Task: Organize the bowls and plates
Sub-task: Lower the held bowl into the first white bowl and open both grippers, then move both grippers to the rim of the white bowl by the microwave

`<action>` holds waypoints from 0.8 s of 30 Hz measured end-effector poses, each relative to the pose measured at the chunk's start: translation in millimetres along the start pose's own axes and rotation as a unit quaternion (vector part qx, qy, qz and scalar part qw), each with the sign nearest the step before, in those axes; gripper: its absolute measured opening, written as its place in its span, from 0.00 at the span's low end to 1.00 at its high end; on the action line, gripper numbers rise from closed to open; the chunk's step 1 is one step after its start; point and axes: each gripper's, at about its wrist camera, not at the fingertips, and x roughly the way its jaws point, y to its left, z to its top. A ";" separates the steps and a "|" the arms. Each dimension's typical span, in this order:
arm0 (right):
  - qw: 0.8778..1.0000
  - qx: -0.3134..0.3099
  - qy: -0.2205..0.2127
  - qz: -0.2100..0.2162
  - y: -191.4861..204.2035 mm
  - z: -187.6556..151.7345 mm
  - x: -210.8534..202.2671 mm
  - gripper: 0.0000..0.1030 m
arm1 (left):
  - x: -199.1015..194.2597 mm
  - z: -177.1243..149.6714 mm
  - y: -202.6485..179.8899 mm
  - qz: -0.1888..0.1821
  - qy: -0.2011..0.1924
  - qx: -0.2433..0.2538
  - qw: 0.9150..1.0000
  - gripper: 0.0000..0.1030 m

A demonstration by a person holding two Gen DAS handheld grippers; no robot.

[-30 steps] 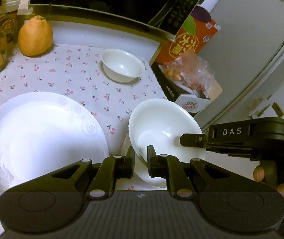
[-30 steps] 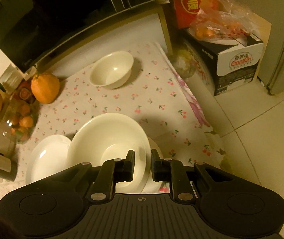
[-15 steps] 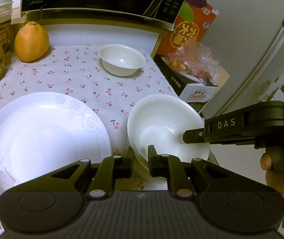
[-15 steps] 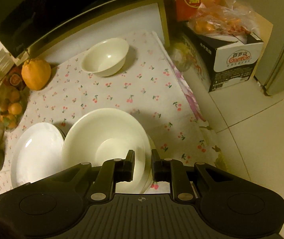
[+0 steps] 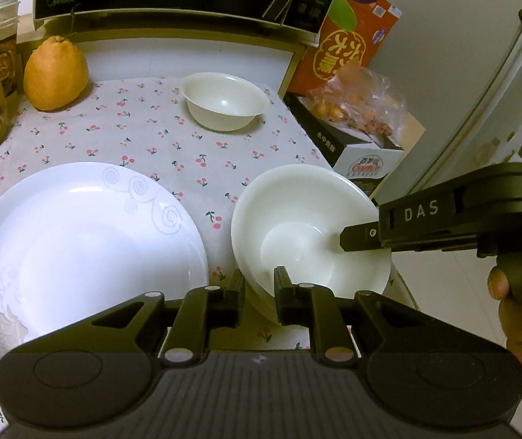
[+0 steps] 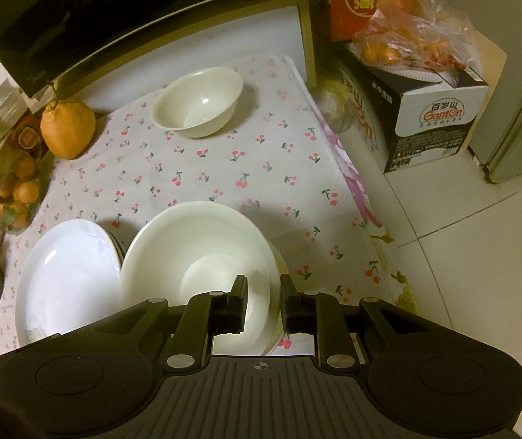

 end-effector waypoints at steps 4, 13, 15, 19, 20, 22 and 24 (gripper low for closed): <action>1.000 -0.005 -0.007 -0.002 1.0 1.5 -4.2 0.20 | 1.1 -0.2 0.7 0.002 0.003 0.001 1.000 0.15; 1.000 -0.001 -0.016 0.001 -1.8 4.7 -10.6 0.25 | -0.7 -0.9 -0.1 0.003 0.000 0.009 1.000 0.22; 1.000 0.002 -0.017 0.000 -3.2 5.0 -11.0 0.30 | -1.8 -1.0 0.1 0.004 -0.002 0.010 1.000 0.24; 1.000 0.007 -0.020 0.001 -5.0 6.1 -12.2 0.44 | -5.0 -0.5 0.6 0.001 -0.005 0.011 1.000 0.35; 1.000 0.009 -0.021 0.002 -5.8 6.4 -13.2 0.49 | -6.0 -0.2 0.3 -0.003 -0.005 0.011 1.000 0.37; 1.000 0.013 -0.026 0.007 -7.0 7.2 -15.3 0.54 | -8.4 -0.2 -0.6 -0.009 -0.005 0.013 1.000 0.44; 0.999 0.015 -0.029 0.011 -7.9 8.2 -17.3 0.61 | -11.0 -0.4 -2.5 -0.015 -0.007 0.018 1.000 0.53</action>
